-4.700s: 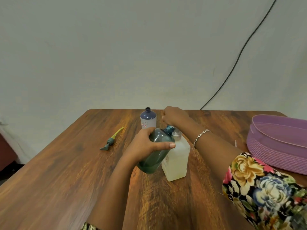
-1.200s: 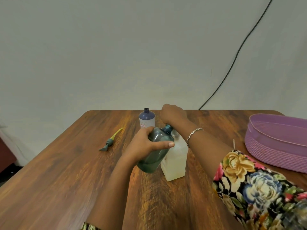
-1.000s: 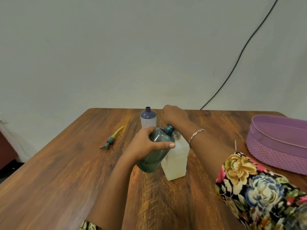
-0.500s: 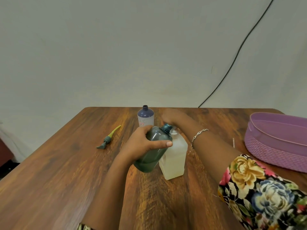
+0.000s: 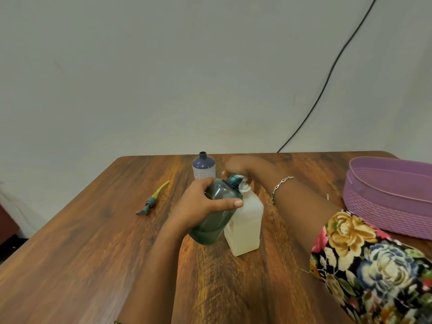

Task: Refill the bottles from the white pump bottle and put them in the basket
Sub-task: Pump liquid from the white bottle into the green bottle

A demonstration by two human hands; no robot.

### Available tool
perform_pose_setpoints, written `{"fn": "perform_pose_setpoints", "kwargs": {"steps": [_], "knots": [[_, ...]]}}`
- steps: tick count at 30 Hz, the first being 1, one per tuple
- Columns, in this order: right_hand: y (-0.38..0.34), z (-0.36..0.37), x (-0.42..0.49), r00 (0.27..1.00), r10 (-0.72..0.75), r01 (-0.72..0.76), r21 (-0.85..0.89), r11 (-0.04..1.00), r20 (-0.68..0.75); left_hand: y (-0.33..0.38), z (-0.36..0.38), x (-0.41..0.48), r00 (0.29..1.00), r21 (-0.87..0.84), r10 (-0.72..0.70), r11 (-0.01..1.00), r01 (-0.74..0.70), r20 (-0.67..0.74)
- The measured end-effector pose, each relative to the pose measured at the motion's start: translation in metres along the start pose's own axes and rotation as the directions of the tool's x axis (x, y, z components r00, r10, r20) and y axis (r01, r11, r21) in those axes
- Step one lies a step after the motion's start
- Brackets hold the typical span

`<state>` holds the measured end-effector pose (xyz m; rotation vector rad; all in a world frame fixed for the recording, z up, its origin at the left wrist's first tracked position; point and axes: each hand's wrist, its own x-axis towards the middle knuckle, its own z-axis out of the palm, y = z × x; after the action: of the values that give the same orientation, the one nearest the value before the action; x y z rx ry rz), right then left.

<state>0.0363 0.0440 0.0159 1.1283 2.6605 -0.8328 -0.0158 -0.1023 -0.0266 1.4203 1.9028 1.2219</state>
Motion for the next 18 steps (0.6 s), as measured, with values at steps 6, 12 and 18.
{"fn": "perform_pose_setpoints", "kwargs": {"steps": [6, 12, 18], "knots": [[0.004, 0.007, 0.010, 0.993, 0.026, -0.047, -0.177, 0.983, -0.115, -0.005, 0.004, 0.003, 1.000, -0.028, -0.015, 1.000, 0.015, 0.014], [0.004, -0.006, -0.009, 0.995, 0.047, -0.063, 0.192, 0.979, 0.085, -0.005, 0.006, 0.001, 1.000, -0.029, 0.001, 1.000, -0.001, 0.000], [0.005, -0.010, -0.024, 0.995, 0.050, -0.078, 0.334, 0.939, 0.092, 0.000, 0.000, 0.001, 1.000, -0.013, 0.009, 1.000, -0.009, -0.021]]}}
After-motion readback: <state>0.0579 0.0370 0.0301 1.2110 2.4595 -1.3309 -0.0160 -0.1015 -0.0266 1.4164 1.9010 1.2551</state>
